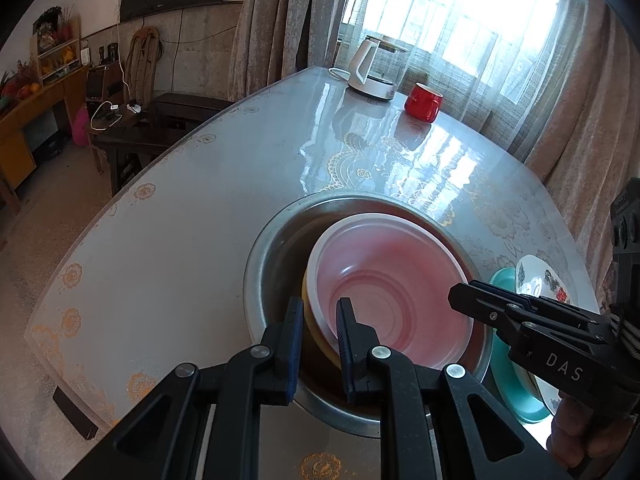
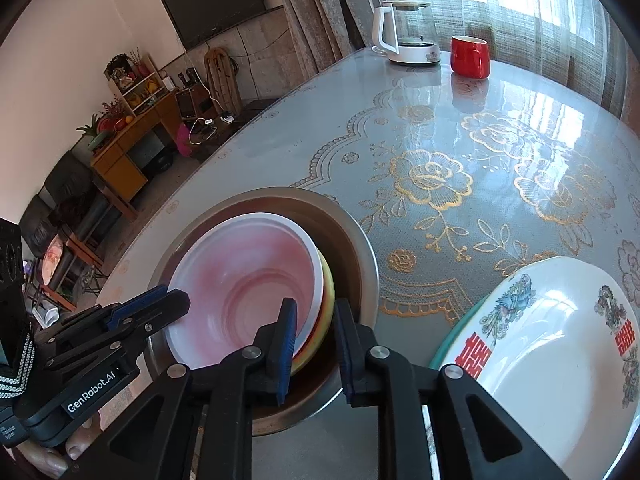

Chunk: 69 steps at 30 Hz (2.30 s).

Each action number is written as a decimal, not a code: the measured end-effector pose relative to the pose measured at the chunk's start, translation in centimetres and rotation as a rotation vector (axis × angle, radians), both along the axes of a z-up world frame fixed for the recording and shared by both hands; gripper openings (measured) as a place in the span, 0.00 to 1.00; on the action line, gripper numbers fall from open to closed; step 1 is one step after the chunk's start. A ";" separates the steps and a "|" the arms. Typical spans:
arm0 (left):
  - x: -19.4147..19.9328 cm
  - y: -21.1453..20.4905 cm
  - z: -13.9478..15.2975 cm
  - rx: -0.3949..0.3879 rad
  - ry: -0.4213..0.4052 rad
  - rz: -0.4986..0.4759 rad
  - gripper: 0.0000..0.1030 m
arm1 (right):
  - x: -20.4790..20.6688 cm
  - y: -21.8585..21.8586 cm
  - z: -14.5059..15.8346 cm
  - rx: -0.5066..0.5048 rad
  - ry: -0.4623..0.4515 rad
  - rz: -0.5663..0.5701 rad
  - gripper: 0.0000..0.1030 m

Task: Organize plates and bowls
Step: 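Move the left gripper to the steel bowl rim while the right gripper approaches it, then close both grippers on the steel bowl rim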

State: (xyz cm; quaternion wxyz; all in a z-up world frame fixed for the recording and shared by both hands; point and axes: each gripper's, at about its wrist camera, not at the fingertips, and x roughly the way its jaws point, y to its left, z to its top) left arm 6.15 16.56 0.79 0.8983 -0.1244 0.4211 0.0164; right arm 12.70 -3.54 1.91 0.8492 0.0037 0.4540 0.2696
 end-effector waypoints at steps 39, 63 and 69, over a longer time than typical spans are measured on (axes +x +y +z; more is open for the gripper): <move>-4.3 2.4 0.0 -0.036 -0.032 0.108 0.21 | -3.6 -4.7 -0.3 0.094 -0.030 -0.086 0.29; -5.0 6.7 -0.8 -0.175 -0.101 0.153 0.35 | -2.9 -4.5 0.1 0.163 -0.018 -0.034 0.30; -4.1 7.1 -0.8 -0.224 -0.086 0.103 0.33 | -2.0 -3.6 0.7 0.051 -0.063 -0.039 0.30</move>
